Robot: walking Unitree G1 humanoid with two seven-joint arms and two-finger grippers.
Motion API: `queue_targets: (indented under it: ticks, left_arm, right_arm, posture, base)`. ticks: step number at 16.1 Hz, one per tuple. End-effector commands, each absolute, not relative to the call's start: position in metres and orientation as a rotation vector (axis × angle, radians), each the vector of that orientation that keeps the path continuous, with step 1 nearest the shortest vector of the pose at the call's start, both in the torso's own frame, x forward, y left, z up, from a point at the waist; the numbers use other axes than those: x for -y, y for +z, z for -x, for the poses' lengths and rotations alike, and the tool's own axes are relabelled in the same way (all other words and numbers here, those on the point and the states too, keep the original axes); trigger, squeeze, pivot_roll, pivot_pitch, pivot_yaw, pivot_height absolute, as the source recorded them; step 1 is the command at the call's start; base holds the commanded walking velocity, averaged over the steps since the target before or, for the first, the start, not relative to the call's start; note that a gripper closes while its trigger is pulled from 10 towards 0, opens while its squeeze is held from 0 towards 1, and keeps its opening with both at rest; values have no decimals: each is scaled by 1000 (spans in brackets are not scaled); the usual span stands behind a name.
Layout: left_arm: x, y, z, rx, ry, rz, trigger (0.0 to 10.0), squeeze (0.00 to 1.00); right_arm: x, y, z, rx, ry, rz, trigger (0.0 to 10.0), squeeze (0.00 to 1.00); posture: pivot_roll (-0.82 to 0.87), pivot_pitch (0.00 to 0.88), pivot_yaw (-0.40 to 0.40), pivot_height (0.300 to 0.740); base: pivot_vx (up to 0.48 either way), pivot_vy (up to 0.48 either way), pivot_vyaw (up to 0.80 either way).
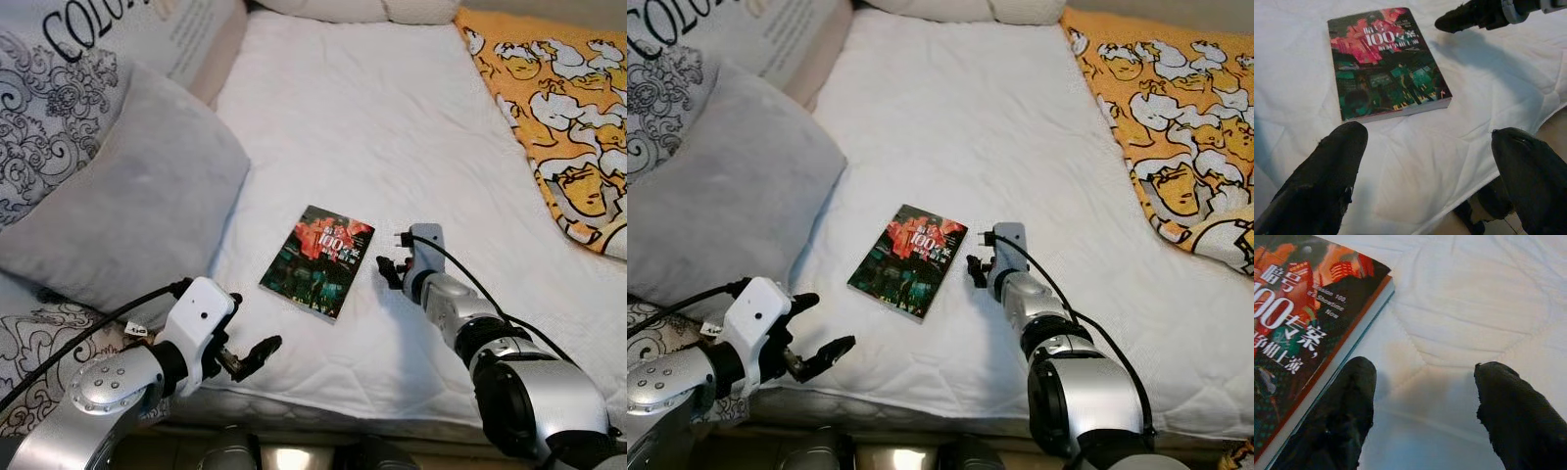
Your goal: Clean up the room
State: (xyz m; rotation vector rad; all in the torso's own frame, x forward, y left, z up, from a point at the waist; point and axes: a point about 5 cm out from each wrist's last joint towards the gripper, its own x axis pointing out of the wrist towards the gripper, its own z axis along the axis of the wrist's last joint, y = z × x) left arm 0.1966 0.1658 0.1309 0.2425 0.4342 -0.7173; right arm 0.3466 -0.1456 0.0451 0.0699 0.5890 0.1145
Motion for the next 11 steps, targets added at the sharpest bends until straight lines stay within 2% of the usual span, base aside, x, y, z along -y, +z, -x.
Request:
queue_targets:
  ticks: [1,6,11]
  left_arm:
    - [-164,133,-191,-442,-744,-247,10000,0]
    - [-170,140,-175,-452,-709,-252,10000,0]
    - [-170,141,-175,-428,-665,-240,10000,0]
  right_arm:
    - [141,41,-344,-613,95,-95,10000,0]
    - [122,43,-345,-593,130,-112,10000,0]
    - [96,58,-352,-497,236,-261,10000,0]
  posture:
    - [210,196,-65,740]
    - [265,234,-74,740]
    - [277,230,-74,740]
  base:
    - [0,0,0]
    - [0,0,0]
    - [0,0,0]
